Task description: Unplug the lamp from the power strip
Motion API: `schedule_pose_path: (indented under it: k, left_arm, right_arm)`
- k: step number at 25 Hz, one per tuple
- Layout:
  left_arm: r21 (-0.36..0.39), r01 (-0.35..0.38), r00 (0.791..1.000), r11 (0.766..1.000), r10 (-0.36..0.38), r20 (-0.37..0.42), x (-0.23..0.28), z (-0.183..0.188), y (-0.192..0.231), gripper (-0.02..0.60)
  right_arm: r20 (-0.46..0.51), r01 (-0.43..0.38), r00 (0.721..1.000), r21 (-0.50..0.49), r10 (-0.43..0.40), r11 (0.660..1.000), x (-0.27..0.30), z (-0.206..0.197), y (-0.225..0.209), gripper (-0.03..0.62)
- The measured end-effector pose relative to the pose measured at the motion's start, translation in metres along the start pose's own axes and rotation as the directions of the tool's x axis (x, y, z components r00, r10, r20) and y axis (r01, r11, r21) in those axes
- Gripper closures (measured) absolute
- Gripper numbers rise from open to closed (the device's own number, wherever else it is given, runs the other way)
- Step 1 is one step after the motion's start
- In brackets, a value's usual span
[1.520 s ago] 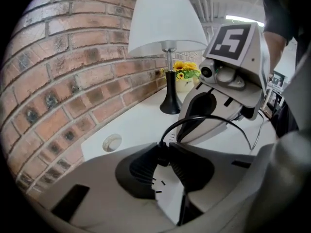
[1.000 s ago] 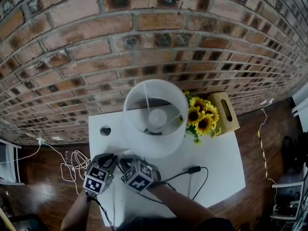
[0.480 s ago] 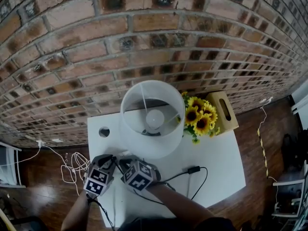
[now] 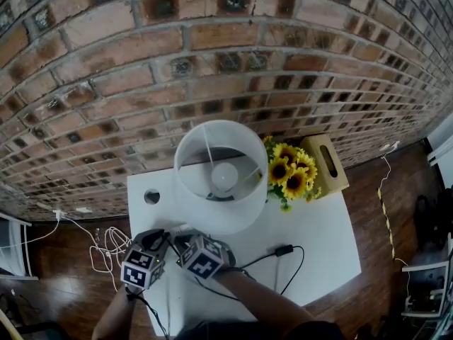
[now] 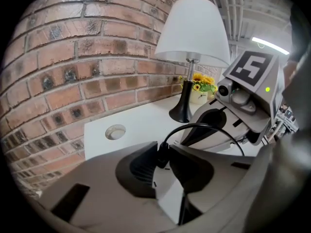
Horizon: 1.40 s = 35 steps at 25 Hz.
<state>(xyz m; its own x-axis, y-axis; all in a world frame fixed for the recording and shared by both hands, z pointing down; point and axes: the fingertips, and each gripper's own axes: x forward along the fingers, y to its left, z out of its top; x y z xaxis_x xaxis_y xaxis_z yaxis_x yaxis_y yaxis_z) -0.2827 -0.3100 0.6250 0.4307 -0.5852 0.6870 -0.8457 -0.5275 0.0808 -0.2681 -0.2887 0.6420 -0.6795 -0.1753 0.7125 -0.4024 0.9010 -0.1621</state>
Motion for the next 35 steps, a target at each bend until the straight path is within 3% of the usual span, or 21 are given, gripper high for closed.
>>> schedule_pose_path:
  k: [9, 11, 12, 15, 19, 24, 35]
  left_arm:
    - [0.044, -0.014, 1.000, 0.999, 0.014, -0.003, -0.001, -0.001, -0.002, 0.489]
    - [0.095, -0.009, 1.000, 0.995, 0.011, -0.016, -0.001, -0.001, -0.004, 0.489]
    - [0.122, -0.006, 1.000, 0.993, 0.006, -0.002, -0.002, 0.003, -0.005, 0.489]
    - [0.128, 0.002, 0.990, 0.992, -0.021, 0.141, -0.014, 0.043, -0.008, 0.496]
    - [0.271, -0.010, 0.992, 0.963, -0.024, 0.120, -0.010, 0.071, -0.012, 0.500]
    - [0.145, -0.021, 0.990, 0.989, 0.000, 0.143, -0.013, 0.062, -0.001, 0.499]
    - [0.106, -0.075, 0.986, 0.992, 0.058, 0.155, -0.023, 0.062, 0.007, 0.497]
  right_arm:
    - [-0.019, -0.012, 1.000, 0.021, 0.013, 1.000, 0.000, 0.000, 0.000, 0.589]
    - [-0.024, -0.008, 1.000, 0.014, 0.008, 1.000, 0.000, 0.000, 0.000, 0.589]
    - [-0.024, -0.004, 1.000, 0.013, 0.005, 1.000, 0.001, 0.000, -0.001, 0.589]
    - [-0.026, -0.006, 1.000, 0.013, 0.006, 1.000, 0.002, 0.000, -0.003, 0.589]
    - [-0.025, -0.012, 1.000, 0.023, 0.012, 1.000, 0.001, -0.001, -0.002, 0.589]
    - [-0.014, -0.004, 1.000, 0.012, 0.004, 1.000, 0.001, 0.001, -0.002, 0.589]
    - [-0.007, -0.006, 1.000, 0.001, 0.006, 1.000, 0.002, 0.000, -0.002, 0.589]
